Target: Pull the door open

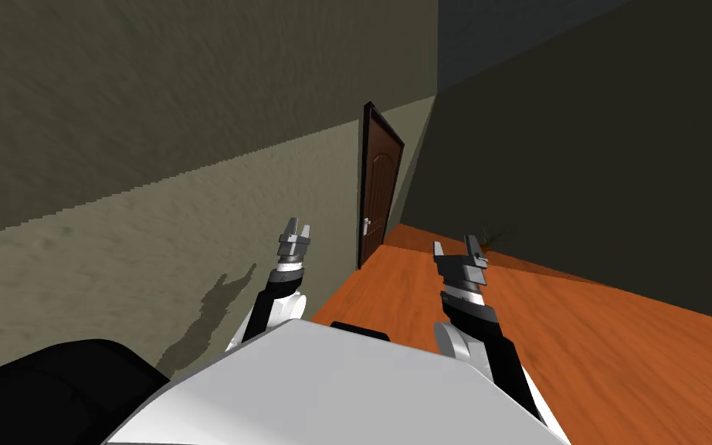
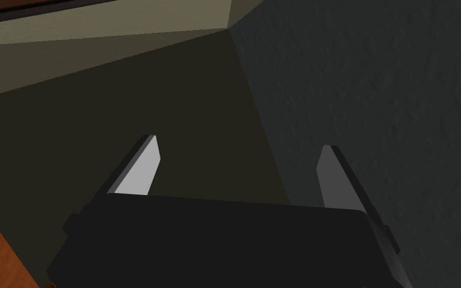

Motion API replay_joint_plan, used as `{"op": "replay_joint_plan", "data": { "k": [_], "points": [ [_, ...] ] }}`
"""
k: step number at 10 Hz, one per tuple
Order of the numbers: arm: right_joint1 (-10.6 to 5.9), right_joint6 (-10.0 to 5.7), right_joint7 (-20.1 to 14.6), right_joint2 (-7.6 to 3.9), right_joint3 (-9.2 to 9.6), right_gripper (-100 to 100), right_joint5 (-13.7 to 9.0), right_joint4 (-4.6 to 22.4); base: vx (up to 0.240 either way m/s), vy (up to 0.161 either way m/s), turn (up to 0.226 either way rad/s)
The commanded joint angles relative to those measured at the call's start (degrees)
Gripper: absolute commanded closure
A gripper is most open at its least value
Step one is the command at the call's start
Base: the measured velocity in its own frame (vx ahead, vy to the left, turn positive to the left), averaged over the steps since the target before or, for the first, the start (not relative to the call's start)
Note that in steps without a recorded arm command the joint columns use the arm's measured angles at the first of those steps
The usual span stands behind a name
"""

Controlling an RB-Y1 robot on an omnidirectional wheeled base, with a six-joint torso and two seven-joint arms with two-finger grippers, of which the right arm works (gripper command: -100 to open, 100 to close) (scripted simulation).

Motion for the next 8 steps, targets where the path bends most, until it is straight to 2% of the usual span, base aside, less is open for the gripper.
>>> {"op": "replay_joint_plan", "data": {
  "k": [1,4,6,8],
  "points": [
    [-0.31,-0.14,-0.41,-0.34,-0.23,-100,-1.24,0.81,0.089,-0.083,0.272],
    [-1.13,-0.65,-1.31,-1.06,-0.7,-100,-4.21,3.06,0.098,-0.106,0.312],
    [-1.91,-1.12,-2.16,-1.64,-1.14,-100,-7.04,5.21,0.123,-0.145,0.411],
    [-2.54,-1.51,-2.85,-2.06,-1.5,-100,-9.31,6.94,0.089,-0.146,0.253]
  ]
}}
